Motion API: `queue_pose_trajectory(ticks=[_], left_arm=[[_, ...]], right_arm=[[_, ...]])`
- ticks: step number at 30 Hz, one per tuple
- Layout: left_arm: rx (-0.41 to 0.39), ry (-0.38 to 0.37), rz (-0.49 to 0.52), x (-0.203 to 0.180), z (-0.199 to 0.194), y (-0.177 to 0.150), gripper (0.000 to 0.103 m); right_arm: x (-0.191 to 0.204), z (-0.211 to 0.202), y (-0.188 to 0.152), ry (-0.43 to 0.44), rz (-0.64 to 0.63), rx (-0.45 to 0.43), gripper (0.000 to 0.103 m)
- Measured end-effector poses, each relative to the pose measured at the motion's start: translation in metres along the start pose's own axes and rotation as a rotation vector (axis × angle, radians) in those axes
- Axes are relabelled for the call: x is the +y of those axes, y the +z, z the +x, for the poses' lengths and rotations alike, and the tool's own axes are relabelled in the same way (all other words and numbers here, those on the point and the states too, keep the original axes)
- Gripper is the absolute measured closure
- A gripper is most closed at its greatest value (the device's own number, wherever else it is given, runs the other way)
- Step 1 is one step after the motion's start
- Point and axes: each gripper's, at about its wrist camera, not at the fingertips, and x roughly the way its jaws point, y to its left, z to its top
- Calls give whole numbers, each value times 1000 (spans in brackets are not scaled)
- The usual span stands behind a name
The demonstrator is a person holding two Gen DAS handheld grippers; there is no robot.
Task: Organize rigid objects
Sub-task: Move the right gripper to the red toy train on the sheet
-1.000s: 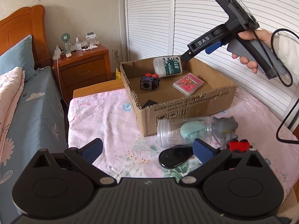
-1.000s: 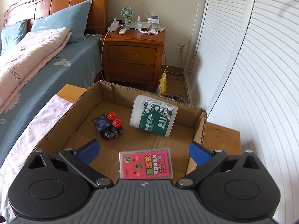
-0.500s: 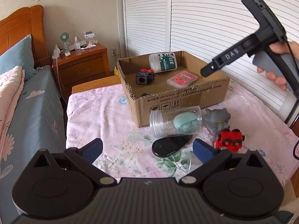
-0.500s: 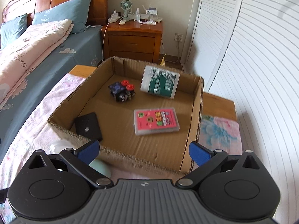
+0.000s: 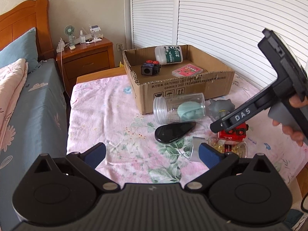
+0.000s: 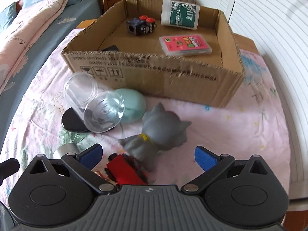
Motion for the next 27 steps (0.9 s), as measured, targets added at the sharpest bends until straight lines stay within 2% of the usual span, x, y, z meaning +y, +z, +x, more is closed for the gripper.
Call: queue_pose_trajectory(ticks=[4,7,16,21,24,27], left_arm=[[7,-2,0,-1,-1,-3,1],[6,-5,5,-3,-2,-4,1],[13,-35,27,-15,3,-2,1],[16,-49,49,-25,4,-1,1],[20,-60,54,-30,5,-1,1],[27,-80,60,-35,6,-1,1]], right_arm=[[0,4,-11,-40,6,3,0],[-14,-1,-19,-35,44,3,0],[-77,-22,-51,-64,229,-13,0],[-107,-29,-62,-79,300,-52,0],[-111,-35,-66,-40,283,-81,0],[-102,-34,-70,-16,208,-83,0]])
